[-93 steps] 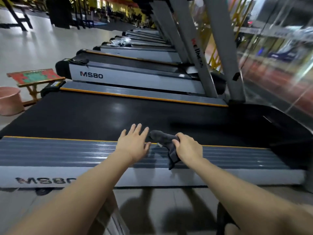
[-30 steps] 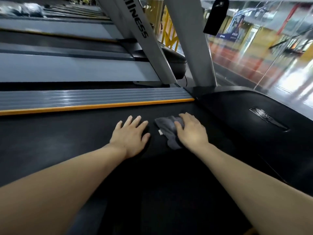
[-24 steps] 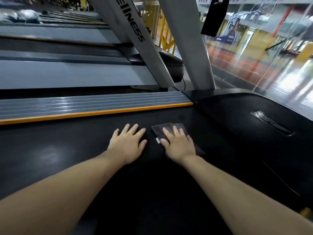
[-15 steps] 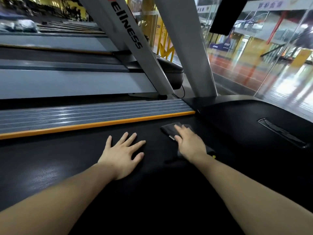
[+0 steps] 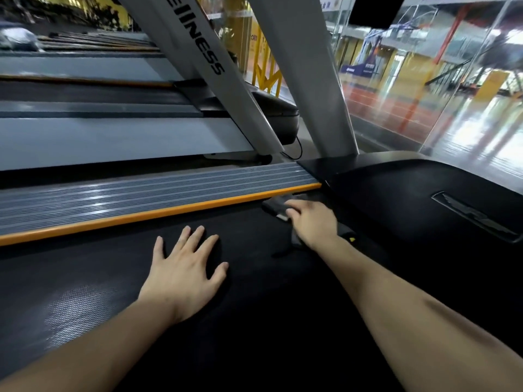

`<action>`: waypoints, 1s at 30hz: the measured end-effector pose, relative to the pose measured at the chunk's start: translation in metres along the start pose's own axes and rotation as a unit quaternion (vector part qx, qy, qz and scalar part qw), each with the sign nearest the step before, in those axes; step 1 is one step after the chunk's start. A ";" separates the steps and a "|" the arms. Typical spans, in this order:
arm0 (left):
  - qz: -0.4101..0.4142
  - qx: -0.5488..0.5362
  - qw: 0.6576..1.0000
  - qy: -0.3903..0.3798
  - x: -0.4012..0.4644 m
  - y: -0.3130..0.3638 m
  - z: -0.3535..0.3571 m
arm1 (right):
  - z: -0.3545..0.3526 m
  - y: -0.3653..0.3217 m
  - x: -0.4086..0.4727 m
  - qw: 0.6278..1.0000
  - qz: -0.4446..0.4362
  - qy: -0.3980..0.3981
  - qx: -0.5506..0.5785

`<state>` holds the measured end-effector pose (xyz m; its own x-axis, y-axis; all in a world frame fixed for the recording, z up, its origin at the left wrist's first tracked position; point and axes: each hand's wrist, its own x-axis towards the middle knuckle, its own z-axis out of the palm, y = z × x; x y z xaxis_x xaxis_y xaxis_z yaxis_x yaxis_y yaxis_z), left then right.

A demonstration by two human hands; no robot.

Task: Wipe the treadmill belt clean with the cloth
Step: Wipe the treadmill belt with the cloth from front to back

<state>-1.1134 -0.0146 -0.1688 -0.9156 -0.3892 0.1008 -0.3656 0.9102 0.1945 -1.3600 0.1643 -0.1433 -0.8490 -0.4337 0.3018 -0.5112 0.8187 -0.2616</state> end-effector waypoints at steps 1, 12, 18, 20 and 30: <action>0.000 -0.001 1.000 0.001 0.000 0.001 -0.001 | 0.003 -0.013 -0.008 0.999 -0.045 0.000 0.025; -0.002 -0.006 1.000 0.011 -0.003 0.004 -0.003 | 0.005 0.033 0.017 0.996 0.061 0.031 -0.054; -0.014 -0.013 0.999 0.036 -0.003 -0.001 0.000 | 0.028 -0.090 -0.045 0.983 -0.175 0.017 0.061; -0.015 -0.011 0.999 0.043 -0.005 -0.002 0.001 | 0.025 -0.077 -0.034 0.972 -0.221 0.023 0.069; 0.006 -0.019 0.999 0.026 -0.001 0.000 -0.001 | 0.007 0.004 0.010 0.992 0.053 0.086 -0.077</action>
<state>-1.1126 -0.0145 -0.1679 -0.9099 -0.3852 0.1536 -0.3464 0.9097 0.2292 -1.3716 0.1604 -0.1480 -0.8547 -0.2831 0.4351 -0.3831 0.9096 -0.1608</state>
